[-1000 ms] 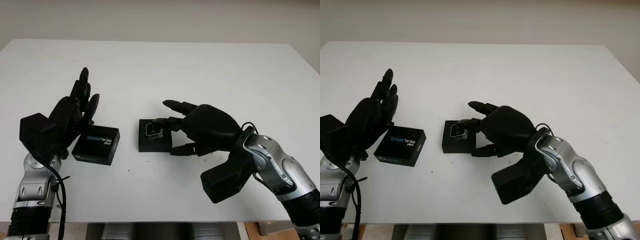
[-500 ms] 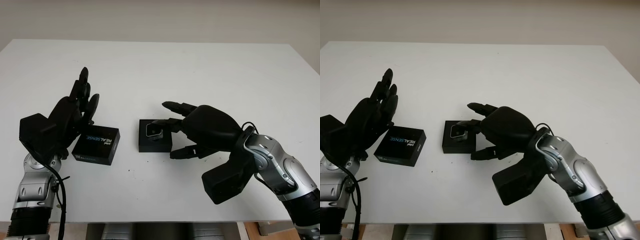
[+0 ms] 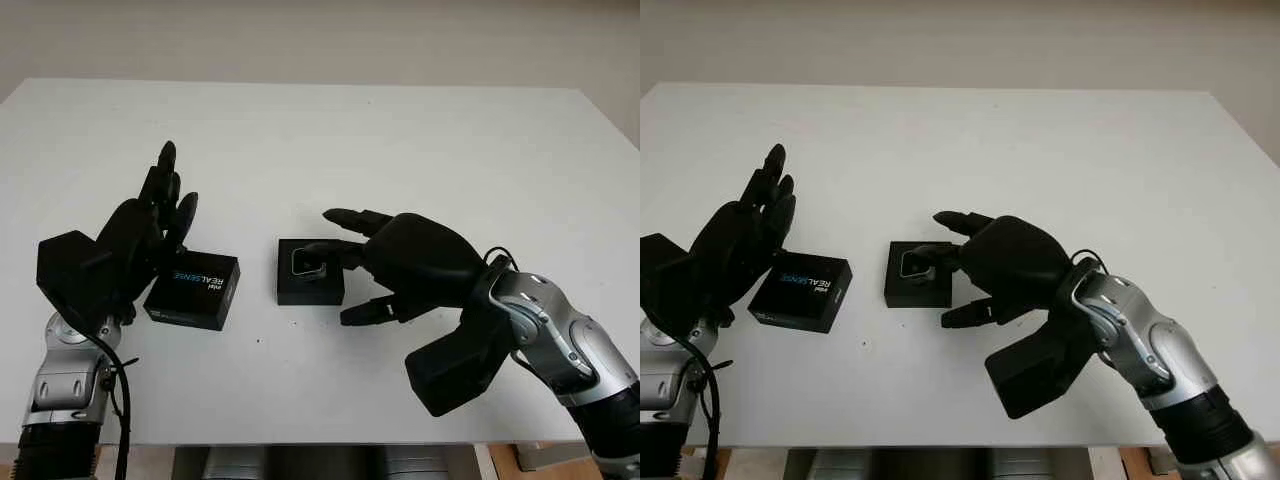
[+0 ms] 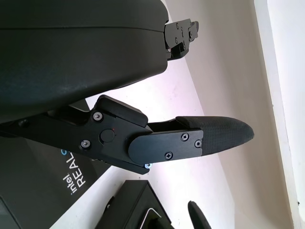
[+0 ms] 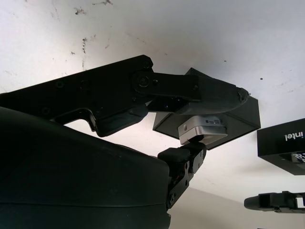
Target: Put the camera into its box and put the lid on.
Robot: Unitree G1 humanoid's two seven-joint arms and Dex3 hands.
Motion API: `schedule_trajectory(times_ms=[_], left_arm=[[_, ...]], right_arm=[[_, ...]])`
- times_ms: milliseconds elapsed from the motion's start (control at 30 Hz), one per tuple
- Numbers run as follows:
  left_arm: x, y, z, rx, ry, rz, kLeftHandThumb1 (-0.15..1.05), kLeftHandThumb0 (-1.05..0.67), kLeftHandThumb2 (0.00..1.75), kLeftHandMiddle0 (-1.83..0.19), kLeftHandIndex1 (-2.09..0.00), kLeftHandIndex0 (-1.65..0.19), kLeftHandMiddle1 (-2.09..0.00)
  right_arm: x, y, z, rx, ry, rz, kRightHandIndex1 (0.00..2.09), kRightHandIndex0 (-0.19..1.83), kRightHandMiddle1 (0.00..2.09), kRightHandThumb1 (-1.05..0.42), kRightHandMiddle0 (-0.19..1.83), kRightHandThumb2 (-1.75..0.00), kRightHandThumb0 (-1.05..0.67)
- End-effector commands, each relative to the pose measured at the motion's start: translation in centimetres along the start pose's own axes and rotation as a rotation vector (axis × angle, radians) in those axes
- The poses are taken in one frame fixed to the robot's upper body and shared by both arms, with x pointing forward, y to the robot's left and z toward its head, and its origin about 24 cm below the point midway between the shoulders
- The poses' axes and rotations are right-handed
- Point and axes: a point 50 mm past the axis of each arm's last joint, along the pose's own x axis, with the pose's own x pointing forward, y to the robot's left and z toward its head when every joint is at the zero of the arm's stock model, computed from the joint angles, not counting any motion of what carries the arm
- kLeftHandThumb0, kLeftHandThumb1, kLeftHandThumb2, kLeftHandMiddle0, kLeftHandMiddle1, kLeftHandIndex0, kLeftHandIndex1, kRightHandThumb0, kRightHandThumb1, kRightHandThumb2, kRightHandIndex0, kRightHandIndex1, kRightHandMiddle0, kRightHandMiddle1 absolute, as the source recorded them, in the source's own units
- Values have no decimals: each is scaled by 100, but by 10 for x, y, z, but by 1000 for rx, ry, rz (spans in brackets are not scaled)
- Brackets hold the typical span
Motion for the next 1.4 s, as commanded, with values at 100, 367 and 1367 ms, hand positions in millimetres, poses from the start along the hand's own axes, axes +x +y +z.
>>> schedule_trajectory(times_ms=[100, 367, 1367], left_arm=[[-3, 5, 6, 12, -8, -2, 105, -86, 54, 19, 0, 19, 0], [-2, 7, 8, 9, -4, 25, 105, -88, 50, 19, 0, 19, 0], [4, 2, 8, 0, -24, 2, 105, -85, 52, 19, 0, 19, 0]], right_arm=[[-2, 26, 0, 36, 10, 85, 6, 18, 32, -105, 85, -51, -84], [3, 47, -6, 52, 31, 135, 6, 20, 45, -105, 82, -48, -82], [32, -90, -3, 173, 7, -528, 21, 57, 89, -90, 33, -4, -80]])
